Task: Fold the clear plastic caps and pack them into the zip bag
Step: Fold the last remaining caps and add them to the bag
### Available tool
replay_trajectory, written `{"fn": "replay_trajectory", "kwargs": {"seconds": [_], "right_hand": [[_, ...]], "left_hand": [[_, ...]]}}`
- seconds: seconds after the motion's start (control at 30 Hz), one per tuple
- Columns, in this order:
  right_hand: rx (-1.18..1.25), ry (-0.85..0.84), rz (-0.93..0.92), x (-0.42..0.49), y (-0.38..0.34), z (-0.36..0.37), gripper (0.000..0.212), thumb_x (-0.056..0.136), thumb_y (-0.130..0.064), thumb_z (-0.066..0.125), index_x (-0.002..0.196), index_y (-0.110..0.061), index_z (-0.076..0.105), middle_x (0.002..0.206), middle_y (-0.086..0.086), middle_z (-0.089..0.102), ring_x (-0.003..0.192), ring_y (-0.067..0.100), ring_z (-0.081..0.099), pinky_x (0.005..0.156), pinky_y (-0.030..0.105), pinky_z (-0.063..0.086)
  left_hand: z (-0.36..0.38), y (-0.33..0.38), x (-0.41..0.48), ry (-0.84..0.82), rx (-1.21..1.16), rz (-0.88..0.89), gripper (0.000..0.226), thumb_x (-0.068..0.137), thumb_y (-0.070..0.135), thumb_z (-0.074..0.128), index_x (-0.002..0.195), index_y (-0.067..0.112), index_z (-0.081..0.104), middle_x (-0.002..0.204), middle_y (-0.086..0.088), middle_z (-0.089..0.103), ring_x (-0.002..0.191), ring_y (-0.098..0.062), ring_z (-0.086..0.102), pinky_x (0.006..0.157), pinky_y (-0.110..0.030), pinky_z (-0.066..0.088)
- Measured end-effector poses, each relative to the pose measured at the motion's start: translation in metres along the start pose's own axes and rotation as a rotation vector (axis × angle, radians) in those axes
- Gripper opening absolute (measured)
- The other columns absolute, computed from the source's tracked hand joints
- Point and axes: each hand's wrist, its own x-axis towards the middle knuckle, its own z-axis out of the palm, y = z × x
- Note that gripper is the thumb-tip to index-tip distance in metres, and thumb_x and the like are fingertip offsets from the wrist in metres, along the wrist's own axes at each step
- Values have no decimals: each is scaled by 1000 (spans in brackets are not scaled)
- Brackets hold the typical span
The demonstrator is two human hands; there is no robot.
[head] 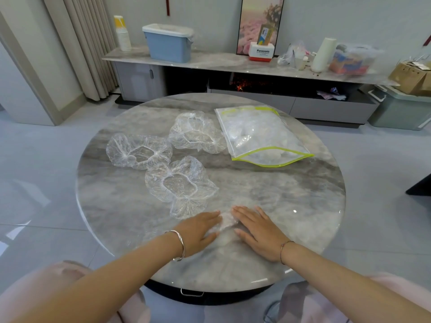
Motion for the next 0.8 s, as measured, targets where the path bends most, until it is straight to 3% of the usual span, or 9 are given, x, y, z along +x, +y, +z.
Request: {"fn": "replay_trajectory", "kwargs": {"seconds": [0.07, 0.13, 0.2, 0.3, 0.4, 0.5, 0.63, 0.73, 0.8], "right_hand": [[5, 138, -19, -1, 4, -5, 75, 89, -66, 3, 148, -25, 27, 154, -12, 24, 142, -1, 12, 117, 28, -10], [0, 250, -77, -4, 5, -9, 57, 95, -59, 25, 137, -25, 45, 141, -11, 42, 133, 1, 30, 118, 34, 3], [13, 303, -158, -6, 1, -9, 41, 92, -51, 46, 123, -26, 54, 124, -11, 53, 120, 3, 42, 114, 36, 14], [-25, 237, -246, -8, -9, -2, 46, 87, -57, 52, 119, -25, 56, 117, -11, 54, 113, 5, 47, 114, 30, 14], [-87, 168, -252, -6, -12, 5, 53, 84, -61, 49, 120, -23, 56, 117, -9, 56, 109, 8, 51, 113, 27, 11], [-102, 162, -245, -1, -12, 10, 40, 83, -50, 53, 110, -22, 58, 107, -8, 58, 98, 9, 54, 110, 26, 17], [93, 204, -133, 10, -16, 6, 23, 85, -29, 58, 107, -21, 60, 100, -11, 58, 94, 7, 51, 100, 18, 24], [435, 236, 111, 18, -23, 1, 3, 87, -25, 61, 91, -26, 61, 83, -12, 62, 79, 6, 56, 83, 20, 41], [670, 233, 263, 24, -25, -2, 13, 87, -22, 65, 83, -29, 55, 73, -9, 61, 67, 4, 54, 70, 18, 44]], "left_hand": [[-9, -3, 2, 69, -121, -51, 42, 99, 19, 35, 141, 14, 40, 148, -2, 37, 136, -14, 34, 108, -15, 18], [-13, -6, 0, 65, -166, -100, 40, 96, 8, 37, 134, 13, 48, 135, -5, 49, 123, -17, 47, 100, -13, 27], [-13, -5, -1, 16, -151, -105, 39, 95, 8, 39, 131, 15, 52, 127, -5, 50, 110, -19, 52, 93, -14, 32], [-13, -1, -1, -7, -121, -92, 39, 95, 9, 40, 131, 17, 53, 121, -5, 48, 100, -21, 54, 88, -19, 37], [-14, 2, -2, 24, -72, -96, 42, 93, 10, 43, 134, 20, 46, 125, -2, 46, 104, -19, 53, 90, -25, 41], [-12, -1, -5, 77, -3, -27, 53, 83, 25, 49, 136, 24, 42, 130, 4, 40, 115, -14, 43, 92, -30, 42], [-5, -5, -4, 48, 85, -5, 71, 69, 58, 46, 132, 27, 44, 124, 7, 44, 112, -13, 39, 92, -28, 37], [-1, -6, 3, 142, 18, -62, 48, 80, 53, 61, 114, 20, 55, 109, 4, 51, 101, -15, 43, 88, -30, 40], [-1, -4, 6, 205, -88, -122, 25, 83, 44, 63, 92, 22, 57, 93, 7, 54, 92, -13, 46, 82, -27, 41]]}}
